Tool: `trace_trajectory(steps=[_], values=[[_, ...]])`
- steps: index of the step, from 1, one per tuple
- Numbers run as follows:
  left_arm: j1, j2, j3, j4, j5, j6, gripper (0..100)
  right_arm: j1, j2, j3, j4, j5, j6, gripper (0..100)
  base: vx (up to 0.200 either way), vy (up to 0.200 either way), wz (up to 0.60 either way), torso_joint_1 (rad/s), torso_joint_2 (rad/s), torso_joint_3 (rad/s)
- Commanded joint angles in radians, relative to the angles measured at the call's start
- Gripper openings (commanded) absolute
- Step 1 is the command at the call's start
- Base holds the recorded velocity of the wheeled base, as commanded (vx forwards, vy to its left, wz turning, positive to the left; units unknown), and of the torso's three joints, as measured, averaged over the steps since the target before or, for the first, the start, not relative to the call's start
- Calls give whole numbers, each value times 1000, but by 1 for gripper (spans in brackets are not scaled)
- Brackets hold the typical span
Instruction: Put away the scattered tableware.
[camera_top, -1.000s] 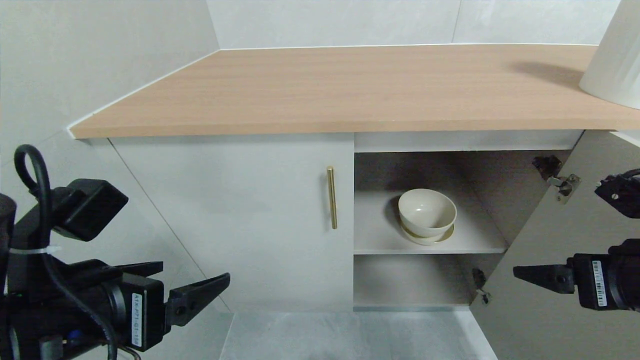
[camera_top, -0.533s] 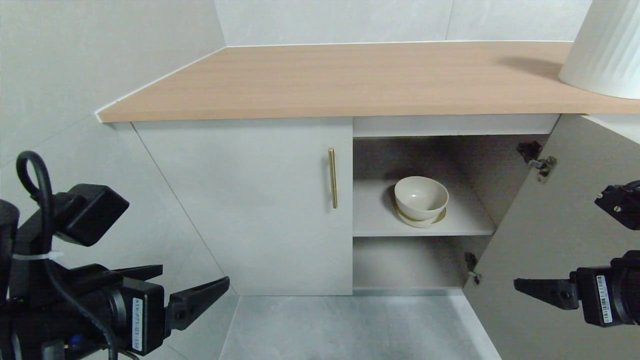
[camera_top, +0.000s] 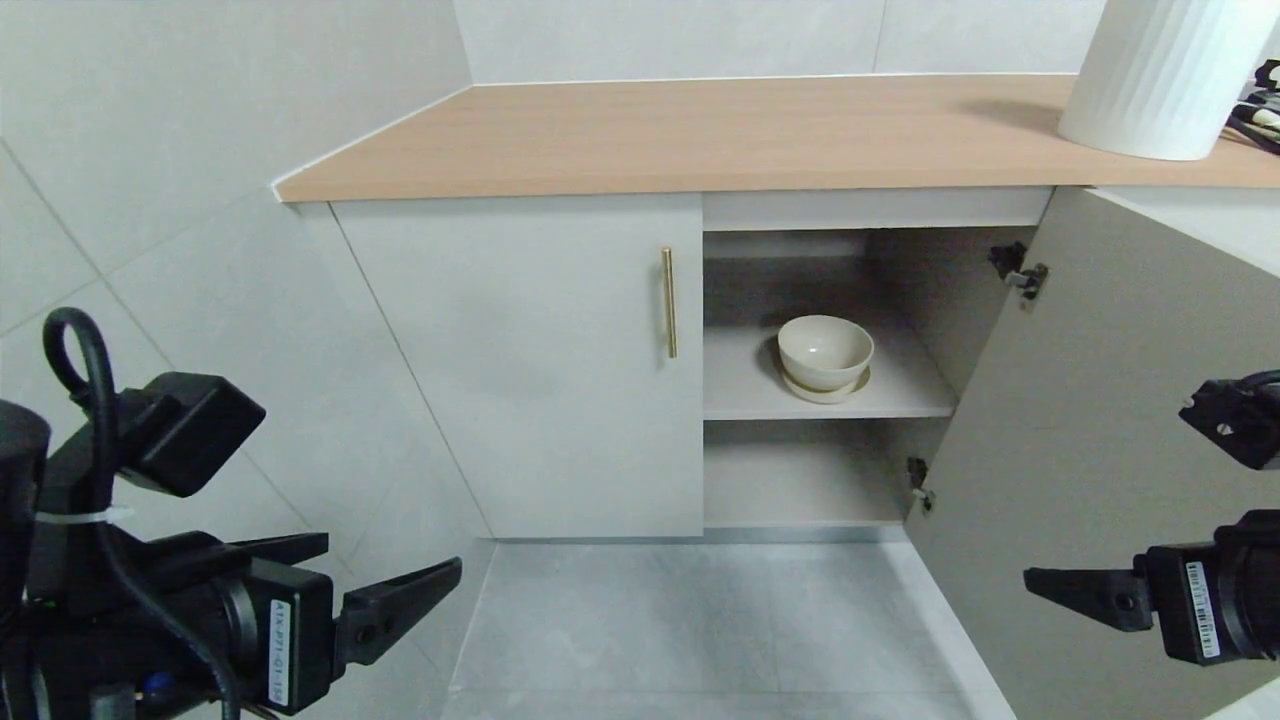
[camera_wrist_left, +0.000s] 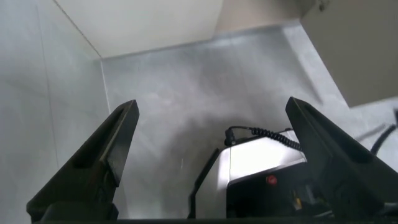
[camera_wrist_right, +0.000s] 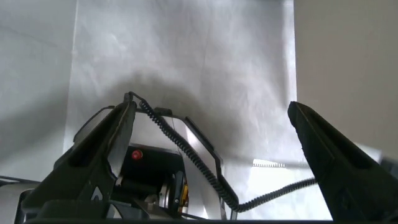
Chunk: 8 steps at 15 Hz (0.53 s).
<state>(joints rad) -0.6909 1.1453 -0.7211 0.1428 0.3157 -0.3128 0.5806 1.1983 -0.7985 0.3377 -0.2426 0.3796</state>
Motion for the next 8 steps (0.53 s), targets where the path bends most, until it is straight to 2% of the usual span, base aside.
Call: trace_trajectory(steps=[1,6,8], values=[[1,4,0,0,0,0,100,1,7,1,0,0,-2,100,-200,0,0,-2,2,2],[1,5,0,0,0,0,100,1,9,1,0,0,-4,100,-200,0,0,4,1,5],[-1,5,6,0,0,1,100,1,9,1,0,0,-4,100,0,0,0,0,0,0]])
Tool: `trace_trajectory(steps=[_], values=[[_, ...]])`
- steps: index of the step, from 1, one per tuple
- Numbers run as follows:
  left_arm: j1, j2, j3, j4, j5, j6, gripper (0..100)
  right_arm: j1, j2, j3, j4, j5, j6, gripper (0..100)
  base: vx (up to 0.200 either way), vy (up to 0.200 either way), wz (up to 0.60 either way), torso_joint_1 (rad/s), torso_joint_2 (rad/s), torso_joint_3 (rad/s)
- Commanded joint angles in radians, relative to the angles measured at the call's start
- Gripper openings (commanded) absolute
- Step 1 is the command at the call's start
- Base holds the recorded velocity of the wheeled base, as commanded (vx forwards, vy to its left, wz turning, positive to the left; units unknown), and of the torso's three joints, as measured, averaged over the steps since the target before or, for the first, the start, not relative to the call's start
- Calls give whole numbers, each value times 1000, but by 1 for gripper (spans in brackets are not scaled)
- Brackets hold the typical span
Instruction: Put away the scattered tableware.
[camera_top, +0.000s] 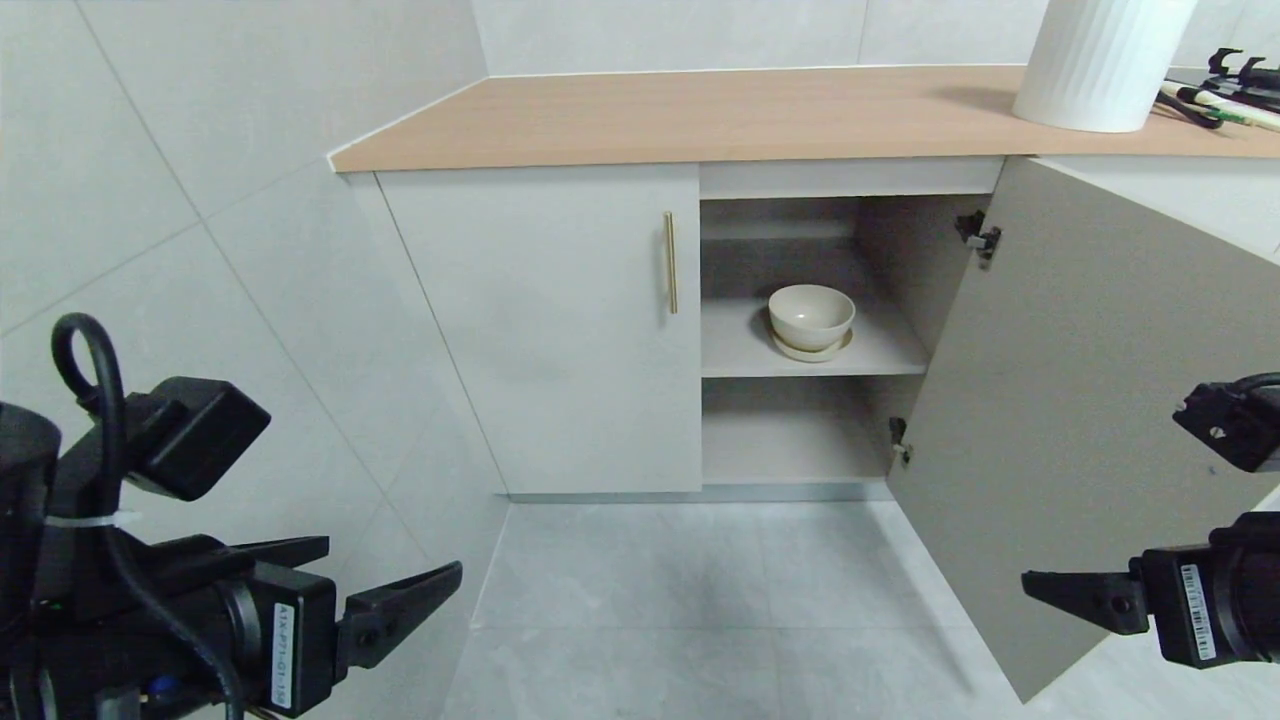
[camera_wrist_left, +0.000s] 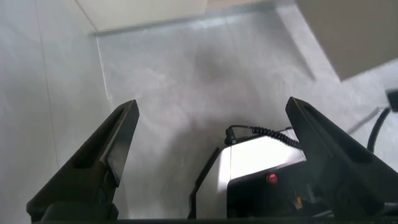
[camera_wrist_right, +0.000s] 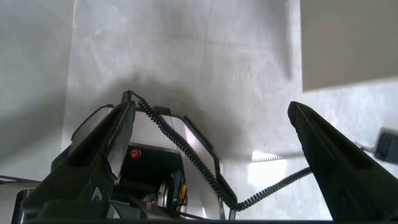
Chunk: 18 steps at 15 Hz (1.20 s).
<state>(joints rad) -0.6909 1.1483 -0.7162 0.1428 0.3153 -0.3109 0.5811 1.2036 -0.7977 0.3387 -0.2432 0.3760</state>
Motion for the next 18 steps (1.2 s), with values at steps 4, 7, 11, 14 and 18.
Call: trace_trajectory(steps=[4,7,11,14,18], values=[[-1,1,1,0,-1,-1,100,0,-9,0,-1,-1,0,100,0,0,0,0,0,0],[-1,2,1,0,-1,-1,100,0,-50,8,2,-2,0,100,0,0,0,0,0,0],[-1,2,1,0,1,1,100,0,-65,23,2,-2,0,100,0,0,0,0,0,0],[-1,2,1,0,1,3,100,-1,-61,28,2,-2,-3,100,0,-133,0,-3,2,5],[-1,7,3,0,1,3,100,-6,-59,9,102,-11,-28,100,0,-200,0,5,6,0]])
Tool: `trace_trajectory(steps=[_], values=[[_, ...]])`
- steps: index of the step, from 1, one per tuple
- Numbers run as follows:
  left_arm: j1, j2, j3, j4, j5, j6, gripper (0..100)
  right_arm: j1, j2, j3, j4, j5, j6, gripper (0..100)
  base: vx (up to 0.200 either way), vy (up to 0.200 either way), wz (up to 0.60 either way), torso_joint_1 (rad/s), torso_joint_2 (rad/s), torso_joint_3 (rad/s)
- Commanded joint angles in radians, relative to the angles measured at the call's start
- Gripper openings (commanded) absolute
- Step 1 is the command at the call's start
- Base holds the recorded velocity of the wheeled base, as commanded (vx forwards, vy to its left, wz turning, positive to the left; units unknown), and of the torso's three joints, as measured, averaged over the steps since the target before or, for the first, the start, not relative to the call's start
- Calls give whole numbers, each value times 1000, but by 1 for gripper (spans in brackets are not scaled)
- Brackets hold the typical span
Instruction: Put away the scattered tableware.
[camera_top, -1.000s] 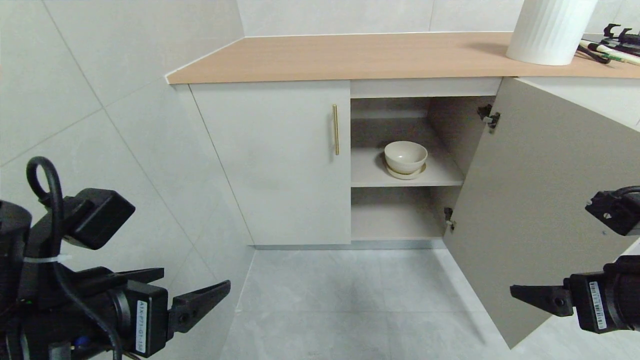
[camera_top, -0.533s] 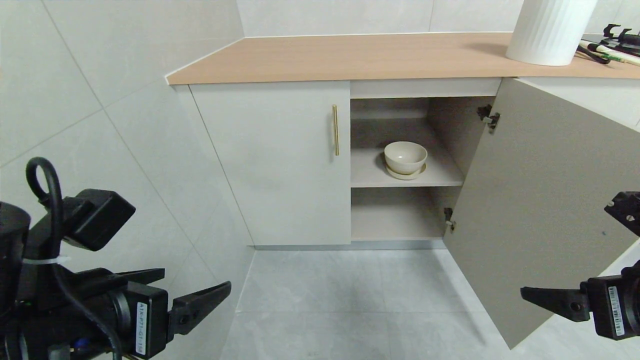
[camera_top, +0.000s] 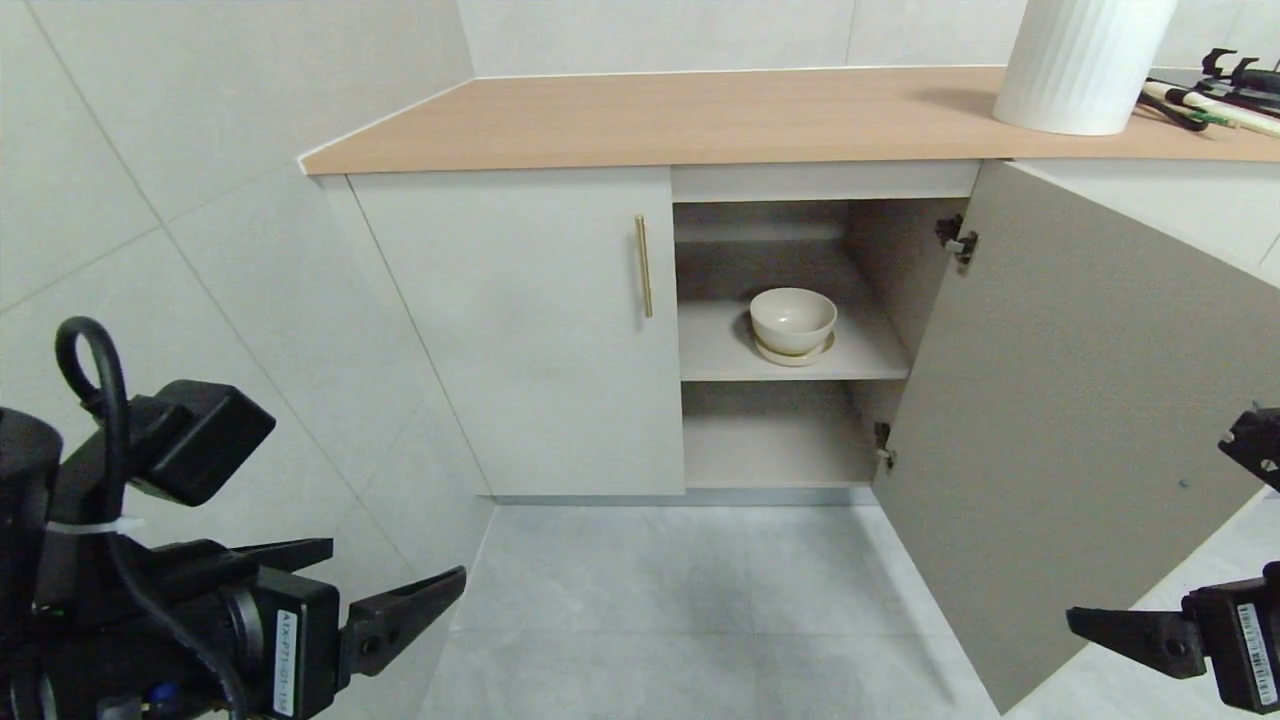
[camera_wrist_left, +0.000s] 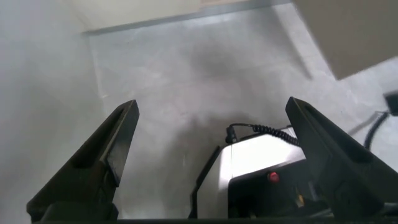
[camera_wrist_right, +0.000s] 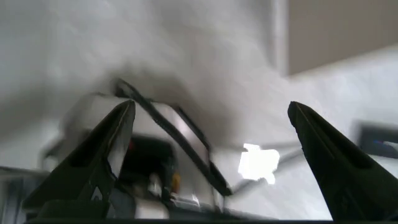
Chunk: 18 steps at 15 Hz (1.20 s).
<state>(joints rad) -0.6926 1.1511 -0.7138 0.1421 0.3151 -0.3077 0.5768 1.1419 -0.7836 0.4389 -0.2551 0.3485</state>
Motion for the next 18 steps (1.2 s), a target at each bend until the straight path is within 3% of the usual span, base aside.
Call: trace_trajectory(steps=[1,4,8,14,18], values=[[1,4,1,1,1,-1,100,-3,2,-5,23,-3,-13,100,0,-200,0,2,2,12],[1,4,1,1,1,-1,100,-22,4,-16,67,-44,-19,100,0,-200,0,7,2,1],[1,2,7,1,-1,1,100,-110,10,-109,239,-61,-31,100,0,0,0,0,0,0],[2,2,7,-3,-1,1,100,-532,111,-174,178,-65,-123,100,0,0,0,0,0,0],[1,4,7,-4,-1,-1,100,-675,157,-224,167,-55,-144,100,0,0,0,0,0,0]])
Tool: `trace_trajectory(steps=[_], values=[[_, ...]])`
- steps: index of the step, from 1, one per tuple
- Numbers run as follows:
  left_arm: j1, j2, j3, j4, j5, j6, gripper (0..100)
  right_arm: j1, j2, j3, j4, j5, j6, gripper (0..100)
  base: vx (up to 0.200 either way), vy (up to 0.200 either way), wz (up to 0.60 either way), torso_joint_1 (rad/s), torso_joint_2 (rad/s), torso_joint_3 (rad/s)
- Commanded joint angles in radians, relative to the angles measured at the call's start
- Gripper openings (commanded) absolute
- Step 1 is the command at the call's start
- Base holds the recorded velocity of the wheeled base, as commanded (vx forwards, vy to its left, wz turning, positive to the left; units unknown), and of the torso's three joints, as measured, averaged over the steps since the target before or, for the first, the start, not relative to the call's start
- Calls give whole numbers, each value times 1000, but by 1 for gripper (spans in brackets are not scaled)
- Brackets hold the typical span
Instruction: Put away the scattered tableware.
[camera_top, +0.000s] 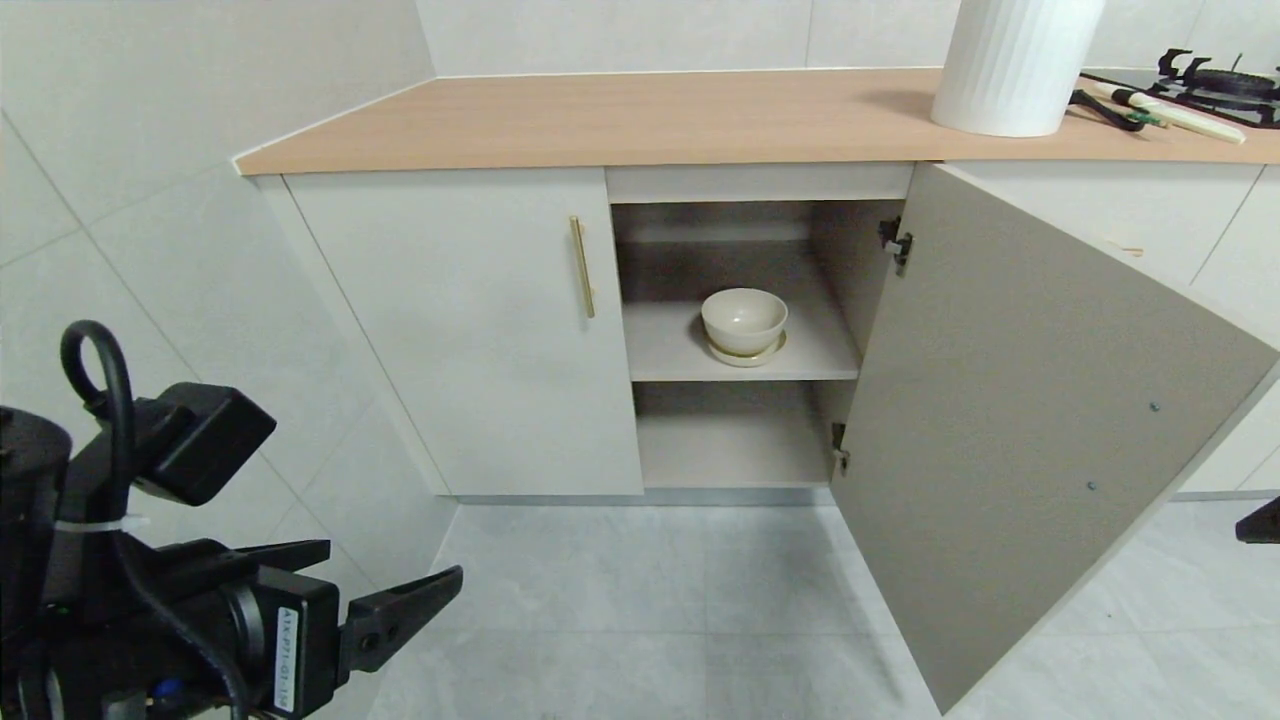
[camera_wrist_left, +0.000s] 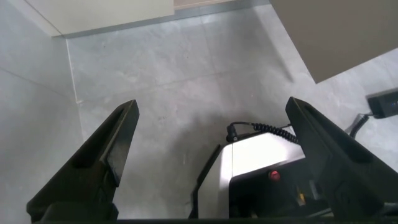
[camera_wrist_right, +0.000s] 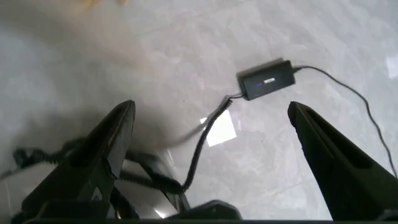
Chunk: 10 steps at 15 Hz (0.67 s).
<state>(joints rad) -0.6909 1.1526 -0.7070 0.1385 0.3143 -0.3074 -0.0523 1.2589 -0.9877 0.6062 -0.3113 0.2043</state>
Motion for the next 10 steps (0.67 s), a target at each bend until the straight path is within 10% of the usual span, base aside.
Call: trace_trajectory(steps=[1,10], values=[[-1,3,0,0,0,-1,100,-78,60,-34,-16,6,4,100,0,0,0,0,0,0],[1,3,1,-27,0,-7,100,-158,194,6,-298,215,84,100,0,0,0,0,0,0]])
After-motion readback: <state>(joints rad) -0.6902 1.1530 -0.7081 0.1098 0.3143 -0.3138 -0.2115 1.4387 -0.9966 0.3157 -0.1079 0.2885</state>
